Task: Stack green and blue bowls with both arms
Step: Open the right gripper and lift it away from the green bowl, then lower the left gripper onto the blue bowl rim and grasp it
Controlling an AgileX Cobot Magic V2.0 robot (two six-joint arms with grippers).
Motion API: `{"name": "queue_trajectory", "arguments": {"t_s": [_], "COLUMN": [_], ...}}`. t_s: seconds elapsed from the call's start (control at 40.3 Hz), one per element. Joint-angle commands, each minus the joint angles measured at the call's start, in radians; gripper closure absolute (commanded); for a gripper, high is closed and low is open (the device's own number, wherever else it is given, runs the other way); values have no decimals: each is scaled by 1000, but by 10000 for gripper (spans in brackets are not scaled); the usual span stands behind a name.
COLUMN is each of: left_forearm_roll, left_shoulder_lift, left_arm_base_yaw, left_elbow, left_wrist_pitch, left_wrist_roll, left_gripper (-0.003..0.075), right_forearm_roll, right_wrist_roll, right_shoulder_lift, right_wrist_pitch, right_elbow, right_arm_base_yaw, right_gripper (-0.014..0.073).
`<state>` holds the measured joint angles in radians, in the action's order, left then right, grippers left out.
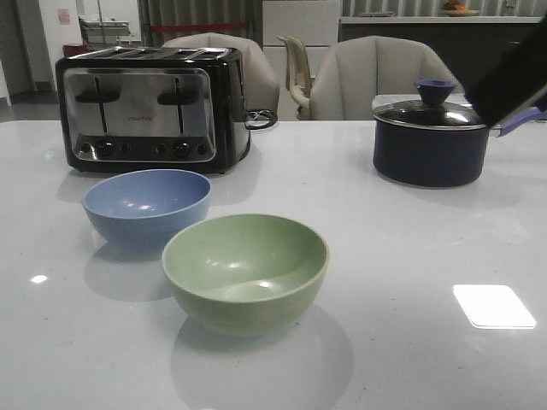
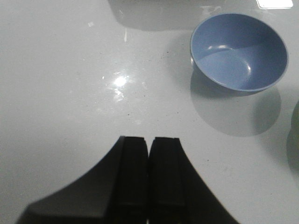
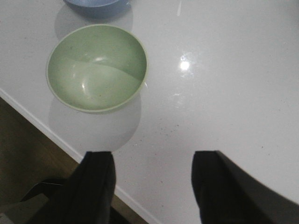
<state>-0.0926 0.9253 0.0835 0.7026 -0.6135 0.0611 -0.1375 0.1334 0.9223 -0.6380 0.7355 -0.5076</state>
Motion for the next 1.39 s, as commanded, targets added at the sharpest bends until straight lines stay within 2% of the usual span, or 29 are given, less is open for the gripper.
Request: {"name": "queue_trajectory", "arguments": {"t_s": [0.0, 0.074, 0.149, 0.198, 0.248, 0.67, 0.893, 0.943, 1.017, 1.141, 1.29, 1.365], "left_forearm_roll": [-36, -36, -36, -36, -36, -36, -36, -36, -38, -38, -38, -38], "left_shoulder_lift": [61, 119, 190, 237, 289, 753, 921, 948, 972, 982, 982, 977], "left_arm_base_yaw": [19, 48, 88, 111, 131, 155, 155, 155, 155, 155, 155, 155], "left_elbow": [73, 112, 161, 194, 230, 558, 649, 663, 671, 671, 671, 681], "left_wrist_pitch": [64, 68, 78, 90, 92, 60, 75, 77, 83, 101, 97, 73], "left_wrist_roll": [34, 44, 44, 44, 44, 44, 44, 44, 44, 44, 44, 44], "left_gripper": [553, 439, 286, 210, 167, 156, 156, 164, 221, 418, 619, 615], "right_forearm_roll": [5, 5, 5, 5, 5, 5, 5, 5, 5, 5, 5, 5], "right_wrist_roll": [7, 7, 7, 7, 7, 7, 7, 7, 7, 7, 7, 7], "right_shoulder_lift": [-43, -50, -50, -49, -49, -49, -49, -49, -49, -49, -49, -49], "right_wrist_pitch": [59, 61, 59, 59, 59, 59, 59, 59, 59, 59, 59, 59], "right_elbow": [18, 18, 18, 18, 18, 18, 18, 18, 18, 18, 18, 18], "right_arm_base_yaw": [1, 1, 1, 1, 1, 1, 1, 1, 1, 1, 1, 1], "right_gripper": [112, 112, 112, 112, 112, 112, 112, 112, 112, 112, 112, 112]}}
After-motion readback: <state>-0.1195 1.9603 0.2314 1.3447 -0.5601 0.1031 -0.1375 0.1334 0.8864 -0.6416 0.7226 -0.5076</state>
